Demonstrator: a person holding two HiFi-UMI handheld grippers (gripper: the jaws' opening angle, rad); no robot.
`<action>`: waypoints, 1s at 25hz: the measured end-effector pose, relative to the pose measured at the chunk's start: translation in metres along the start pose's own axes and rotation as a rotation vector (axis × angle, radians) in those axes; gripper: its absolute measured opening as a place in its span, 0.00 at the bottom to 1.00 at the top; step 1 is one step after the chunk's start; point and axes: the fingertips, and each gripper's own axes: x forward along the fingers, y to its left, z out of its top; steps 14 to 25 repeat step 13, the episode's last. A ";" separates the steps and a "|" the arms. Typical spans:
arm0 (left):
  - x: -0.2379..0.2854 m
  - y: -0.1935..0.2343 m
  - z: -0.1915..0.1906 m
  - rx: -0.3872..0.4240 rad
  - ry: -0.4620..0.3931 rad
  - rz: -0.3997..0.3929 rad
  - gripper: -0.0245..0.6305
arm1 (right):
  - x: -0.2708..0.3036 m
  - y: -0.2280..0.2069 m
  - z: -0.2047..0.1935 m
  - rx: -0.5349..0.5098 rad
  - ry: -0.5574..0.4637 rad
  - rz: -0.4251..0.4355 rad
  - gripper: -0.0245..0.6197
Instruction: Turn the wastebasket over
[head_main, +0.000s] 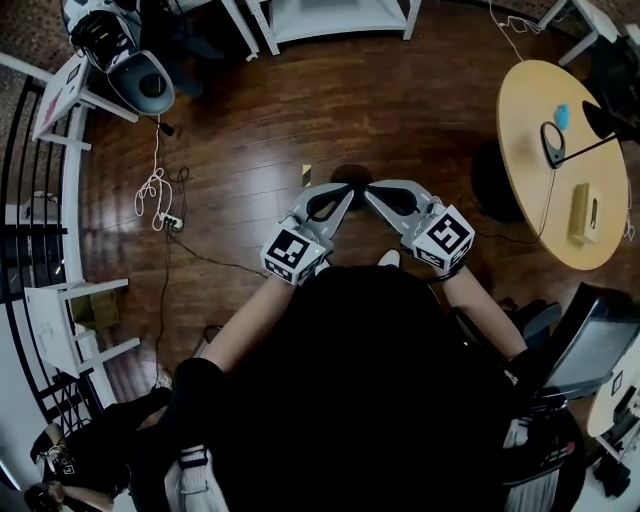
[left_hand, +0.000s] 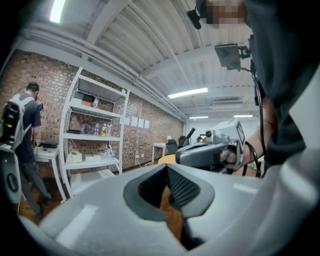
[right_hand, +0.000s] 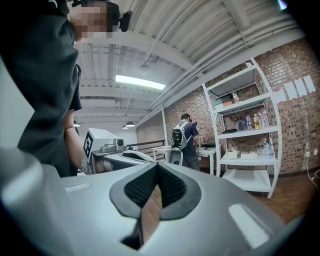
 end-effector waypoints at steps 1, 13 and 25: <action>-0.001 0.001 -0.001 0.001 0.006 0.001 0.04 | 0.001 0.000 0.000 0.001 0.001 0.002 0.05; -0.006 -0.006 -0.003 0.011 0.011 -0.007 0.04 | -0.002 0.005 -0.002 0.017 0.010 -0.003 0.05; -0.006 -0.006 -0.003 0.011 0.011 -0.007 0.04 | -0.002 0.005 -0.002 0.017 0.010 -0.003 0.05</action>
